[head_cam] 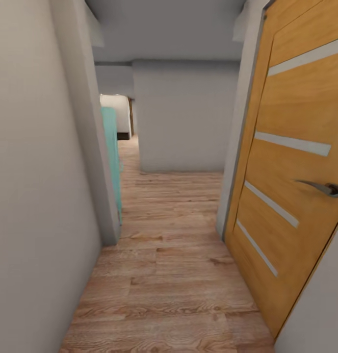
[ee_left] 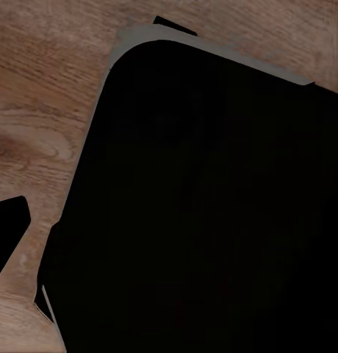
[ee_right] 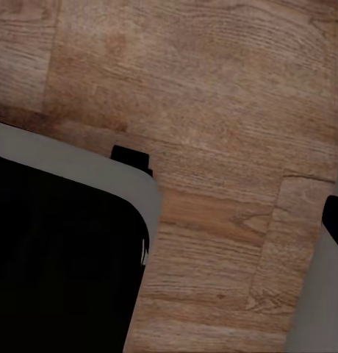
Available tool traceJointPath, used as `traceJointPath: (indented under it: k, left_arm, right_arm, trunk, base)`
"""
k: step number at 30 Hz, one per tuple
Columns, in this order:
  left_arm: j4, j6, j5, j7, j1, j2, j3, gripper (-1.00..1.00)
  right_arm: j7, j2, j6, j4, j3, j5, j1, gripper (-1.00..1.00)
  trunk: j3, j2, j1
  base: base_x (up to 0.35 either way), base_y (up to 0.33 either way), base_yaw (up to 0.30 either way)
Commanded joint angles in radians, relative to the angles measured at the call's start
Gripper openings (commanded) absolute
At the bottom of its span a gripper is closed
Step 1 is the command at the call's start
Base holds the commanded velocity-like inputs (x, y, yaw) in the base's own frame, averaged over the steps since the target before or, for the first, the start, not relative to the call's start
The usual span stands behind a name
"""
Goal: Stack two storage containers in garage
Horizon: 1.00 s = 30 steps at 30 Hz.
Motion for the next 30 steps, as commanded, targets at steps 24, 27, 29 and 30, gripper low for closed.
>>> traceJointPath:
  k: [24,27,29,30]
  left_arm:
    - [0.000,-0.008,0.004,0.002,0.000,0.000,0.002,1.00]
    - [-0.001,-0.008,0.005,0.004,0.000,0.001,0.003,1.00]
    - [-0.001,-0.008,0.005,0.005,0.000,0.001,0.003,1.00]
    - [-0.002,-0.008,0.005,0.005,0.000,0.001,0.003,1.00]
  right_arm:
    - [-0.002,0.000,-0.004,0.003,0.006,-0.010,-0.001,1.00]
    - [-0.001,0.001,-0.004,0.004,0.005,-0.011,-0.001,1.00]
    - [-0.001,0.000,-0.004,0.004,0.004,-0.012,-0.001,1.00]
    - [-0.001,0.000,-0.004,0.004,0.004,-0.011,-0.001,1.00]
  trunk:
    - [-0.001,0.000,0.001]
    - [-0.001,0.000,0.001]
    - [-0.001,0.000,0.001]
    - [-0.001,0.000,0.001]
  base:
    - [0.326,0.004,0.000]
    - [0.326,0.059,0.000]
    - [0.326,0.069,0.000]
    - [0.326,0.073,0.000]
